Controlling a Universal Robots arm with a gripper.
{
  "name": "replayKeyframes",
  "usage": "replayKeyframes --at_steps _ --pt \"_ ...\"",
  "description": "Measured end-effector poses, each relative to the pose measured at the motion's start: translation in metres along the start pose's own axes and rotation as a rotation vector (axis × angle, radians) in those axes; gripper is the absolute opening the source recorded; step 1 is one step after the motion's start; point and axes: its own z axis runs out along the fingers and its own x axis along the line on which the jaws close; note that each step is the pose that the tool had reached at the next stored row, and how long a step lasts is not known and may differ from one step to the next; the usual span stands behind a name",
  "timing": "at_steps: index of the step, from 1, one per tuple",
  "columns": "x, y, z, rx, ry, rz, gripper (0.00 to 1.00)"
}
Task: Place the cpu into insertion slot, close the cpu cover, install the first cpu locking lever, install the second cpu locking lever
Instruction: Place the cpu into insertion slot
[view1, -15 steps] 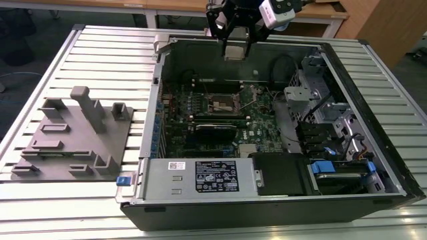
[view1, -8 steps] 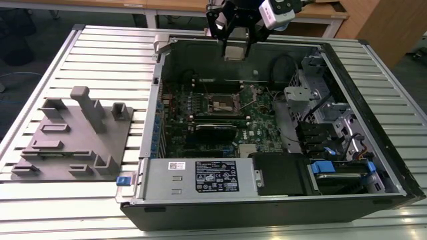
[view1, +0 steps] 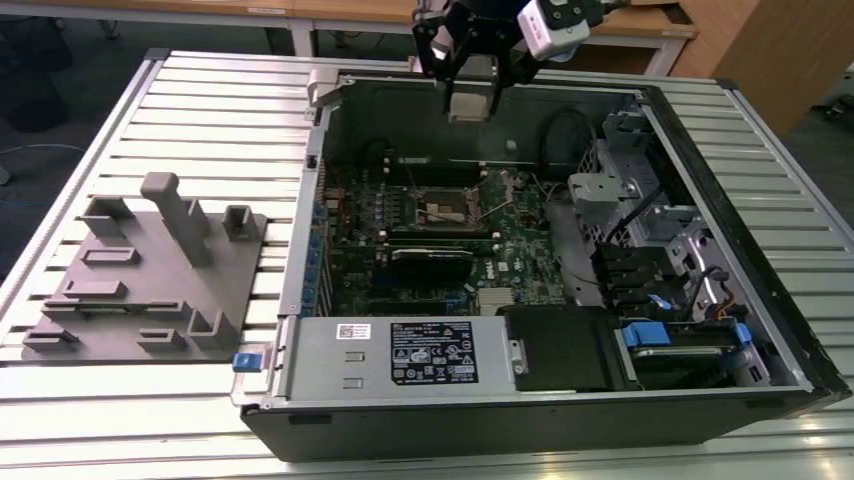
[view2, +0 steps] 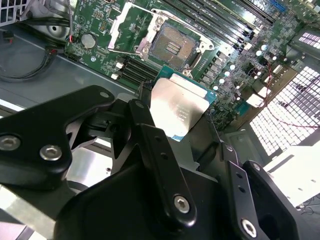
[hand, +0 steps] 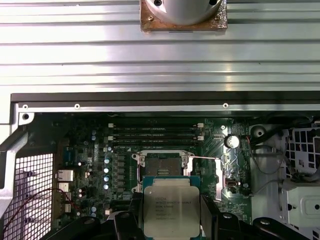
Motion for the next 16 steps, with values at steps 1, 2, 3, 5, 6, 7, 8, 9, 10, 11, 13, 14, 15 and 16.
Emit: replayKeyframes --at_steps 1,2,3,5,6,7,8,9,10,11,13,14,15,16 --pt "0.0 -0.0001 0.0007 0.0 0.0 0.0 0.54" --pt "0.0 -0.0001 0.0012 0.0003 0.0001 0.0 0.54" --pt "0.0 -0.0001 0.0014 0.0004 0.0001 0.0 0.54" --pt "0.0 -0.0002 0.0015 0.0004 0.0001 0.0 0.54" --pt "0.0 -0.0002 0.0016 0.0003 0.0001 0.0 0.54" --pt "0.0 -0.0002 0.0016 0.0003 0.0001 0.0 0.54" --pt "0.0 -0.0002 0.0019 0.0002 0.0 0.0 0.54" --pt "-0.0001 -0.0002 0.0022 0.0001 0.0 0.0 0.54" --pt "0.0 -0.0002 0.0023 0.0003 0.0001 0.0 0.54" --pt "0.0 -0.0002 0.0023 0.0004 0.0001 0.0 0.54" --pt "0.0 -0.0002 0.0023 0.0004 0.0002 0.0 0.54" --pt "0.0 -0.0002 0.0024 0.0005 0.0002 0.0 0.54" --pt "-0.0001 -0.0002 0.0028 0.0002 0.0 0.0 0.54" --pt "-0.0001 -0.0003 0.0035 0.0 0.0 0.0 0.54"
